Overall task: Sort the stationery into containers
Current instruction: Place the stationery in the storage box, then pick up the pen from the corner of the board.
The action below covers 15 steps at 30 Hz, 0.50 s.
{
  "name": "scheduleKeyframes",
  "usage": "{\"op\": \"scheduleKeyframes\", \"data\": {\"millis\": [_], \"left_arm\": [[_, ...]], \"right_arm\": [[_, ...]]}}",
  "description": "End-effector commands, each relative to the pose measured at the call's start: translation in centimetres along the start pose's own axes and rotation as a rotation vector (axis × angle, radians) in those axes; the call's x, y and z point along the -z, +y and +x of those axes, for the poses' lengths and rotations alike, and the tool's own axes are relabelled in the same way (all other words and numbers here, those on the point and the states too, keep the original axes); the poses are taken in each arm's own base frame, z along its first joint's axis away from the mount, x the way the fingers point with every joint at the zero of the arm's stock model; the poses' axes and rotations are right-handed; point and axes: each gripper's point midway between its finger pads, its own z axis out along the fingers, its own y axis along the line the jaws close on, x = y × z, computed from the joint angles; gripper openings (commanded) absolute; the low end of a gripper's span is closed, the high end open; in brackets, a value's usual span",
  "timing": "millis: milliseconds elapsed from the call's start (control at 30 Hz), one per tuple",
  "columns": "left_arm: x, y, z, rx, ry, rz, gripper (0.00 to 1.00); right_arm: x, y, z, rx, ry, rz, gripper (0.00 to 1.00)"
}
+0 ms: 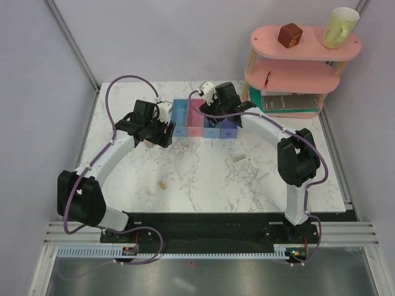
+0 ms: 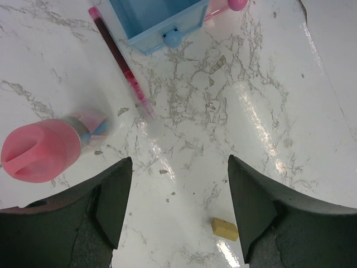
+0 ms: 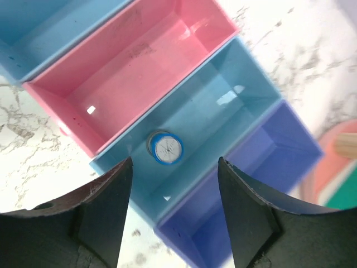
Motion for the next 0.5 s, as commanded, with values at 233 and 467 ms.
{"op": "scheduleKeyframes", "data": {"millis": [233,467], "left_arm": [[3.2,-1.5,-4.0,-0.093,-0.099,0.094,0.77],[4.3,-2.0,-5.1,-0.104,-0.113,0.112,0.77]], "right_arm": [[12.1,-4.9,1.1,0.164,0.007,0.128,0.69],[15.0,-5.2,8.5,0.186,0.089,0.091,0.67]]}}
